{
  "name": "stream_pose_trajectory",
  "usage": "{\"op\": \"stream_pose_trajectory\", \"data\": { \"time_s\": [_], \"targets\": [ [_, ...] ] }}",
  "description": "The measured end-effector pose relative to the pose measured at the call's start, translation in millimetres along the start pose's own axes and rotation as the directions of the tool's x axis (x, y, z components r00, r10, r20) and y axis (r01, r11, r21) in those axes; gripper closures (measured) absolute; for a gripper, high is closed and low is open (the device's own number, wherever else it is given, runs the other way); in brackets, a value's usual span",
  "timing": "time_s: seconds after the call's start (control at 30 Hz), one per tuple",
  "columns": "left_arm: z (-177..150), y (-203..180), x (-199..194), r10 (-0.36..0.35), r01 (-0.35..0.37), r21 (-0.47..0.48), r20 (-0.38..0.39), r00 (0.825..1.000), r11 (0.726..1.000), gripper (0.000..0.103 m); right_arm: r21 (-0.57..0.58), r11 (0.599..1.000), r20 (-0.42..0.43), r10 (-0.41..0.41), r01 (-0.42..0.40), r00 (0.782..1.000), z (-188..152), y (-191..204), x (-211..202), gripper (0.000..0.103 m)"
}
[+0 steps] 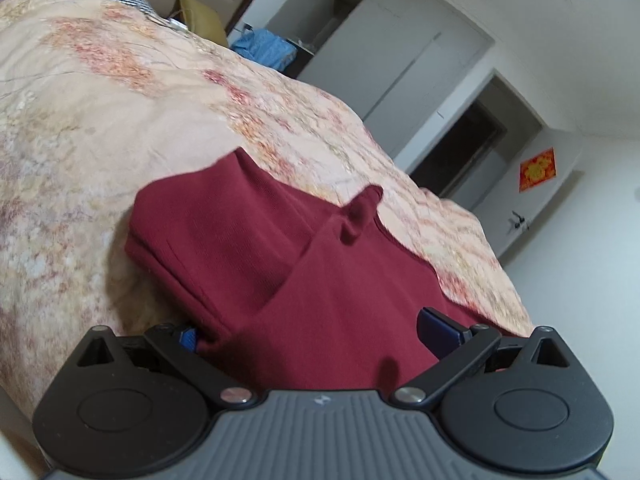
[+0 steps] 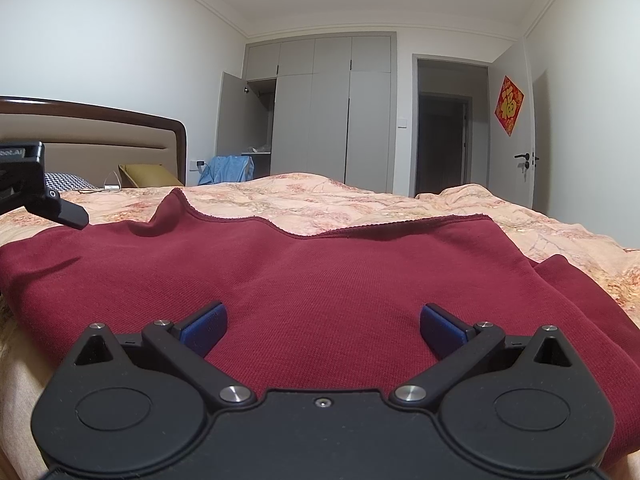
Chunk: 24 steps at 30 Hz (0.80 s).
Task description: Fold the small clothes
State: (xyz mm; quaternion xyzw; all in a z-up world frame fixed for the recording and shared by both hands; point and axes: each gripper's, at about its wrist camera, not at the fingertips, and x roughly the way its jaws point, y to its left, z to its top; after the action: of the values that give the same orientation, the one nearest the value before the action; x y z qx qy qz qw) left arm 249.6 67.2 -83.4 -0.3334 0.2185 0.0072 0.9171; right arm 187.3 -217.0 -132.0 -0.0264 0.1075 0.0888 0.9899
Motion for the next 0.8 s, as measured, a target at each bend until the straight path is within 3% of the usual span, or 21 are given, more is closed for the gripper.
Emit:
{"op": "stream_pose_trajectory", "data": {
  "time_s": [0.27, 0.4, 0.67, 0.8],
  "targets": [
    [6, -2, 0, 0.113, -0.113, -0.010, 0.058, 0.992, 0.994, 0.039, -0.010, 1.000, -0.049, -0.010, 0.009, 0.999, 10, 3, 3, 0.000],
    [13, -6, -1, 0.119, -0.119, 0.001, 0.060, 0.991, 0.993, 0.047, -0.019, 1.000, -0.087, -0.003, 0.001, 0.996, 16, 3, 6, 0.000],
    [23, -45, -4, 0.116, -0.129, 0.148, 0.095, 0.989, 0.980, 0.073, -0.031, 0.999, -0.121, 0.014, -0.018, 0.993, 32, -16, -16, 0.000],
    [22, -88, -4, 0.071, -0.099, 0.270, 0.110, 0.991, 0.958, 0.076, -0.077, 0.997, -0.092, -0.020, 0.013, 0.996, 38, -36, -41, 0.000]
  ]
}}
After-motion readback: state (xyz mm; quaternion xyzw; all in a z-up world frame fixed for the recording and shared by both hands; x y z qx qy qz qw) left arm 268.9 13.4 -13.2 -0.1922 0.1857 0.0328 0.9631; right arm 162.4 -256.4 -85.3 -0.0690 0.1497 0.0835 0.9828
